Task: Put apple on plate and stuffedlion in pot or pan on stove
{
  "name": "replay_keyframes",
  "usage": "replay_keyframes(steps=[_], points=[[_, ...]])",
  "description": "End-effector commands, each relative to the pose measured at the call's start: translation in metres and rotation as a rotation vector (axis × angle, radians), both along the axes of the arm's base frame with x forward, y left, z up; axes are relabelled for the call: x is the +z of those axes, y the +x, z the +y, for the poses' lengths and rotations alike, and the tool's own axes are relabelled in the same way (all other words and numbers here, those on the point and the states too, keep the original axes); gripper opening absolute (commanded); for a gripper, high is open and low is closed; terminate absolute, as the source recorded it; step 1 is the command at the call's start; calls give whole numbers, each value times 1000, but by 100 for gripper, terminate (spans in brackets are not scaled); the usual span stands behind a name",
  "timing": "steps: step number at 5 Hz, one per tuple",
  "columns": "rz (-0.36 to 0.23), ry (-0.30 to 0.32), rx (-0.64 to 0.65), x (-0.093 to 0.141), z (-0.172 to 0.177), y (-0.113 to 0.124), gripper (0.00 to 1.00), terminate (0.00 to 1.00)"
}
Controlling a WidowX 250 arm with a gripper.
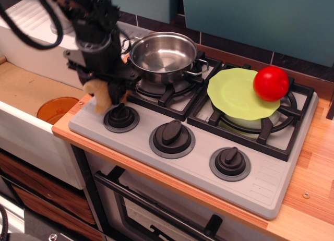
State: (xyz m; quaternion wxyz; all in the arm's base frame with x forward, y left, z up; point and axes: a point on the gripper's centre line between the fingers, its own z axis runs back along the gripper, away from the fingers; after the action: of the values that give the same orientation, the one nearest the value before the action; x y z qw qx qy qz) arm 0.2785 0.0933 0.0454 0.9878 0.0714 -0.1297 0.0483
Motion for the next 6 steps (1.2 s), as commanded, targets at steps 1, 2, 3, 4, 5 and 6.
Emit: replay_keyframes(steps=[1,2,3,4,5,6], points=[[-28,45,11,84,-16,48,0,0],[-16,54,30,97,-30,67,0,0],[-40,51,44,87,-46,78,0,0],[-73,24,24,74,-57,84,100,0],[-84,-12,15,70,-62,90,100,0],[-72,-23,9,77,-63,95,100,0]])
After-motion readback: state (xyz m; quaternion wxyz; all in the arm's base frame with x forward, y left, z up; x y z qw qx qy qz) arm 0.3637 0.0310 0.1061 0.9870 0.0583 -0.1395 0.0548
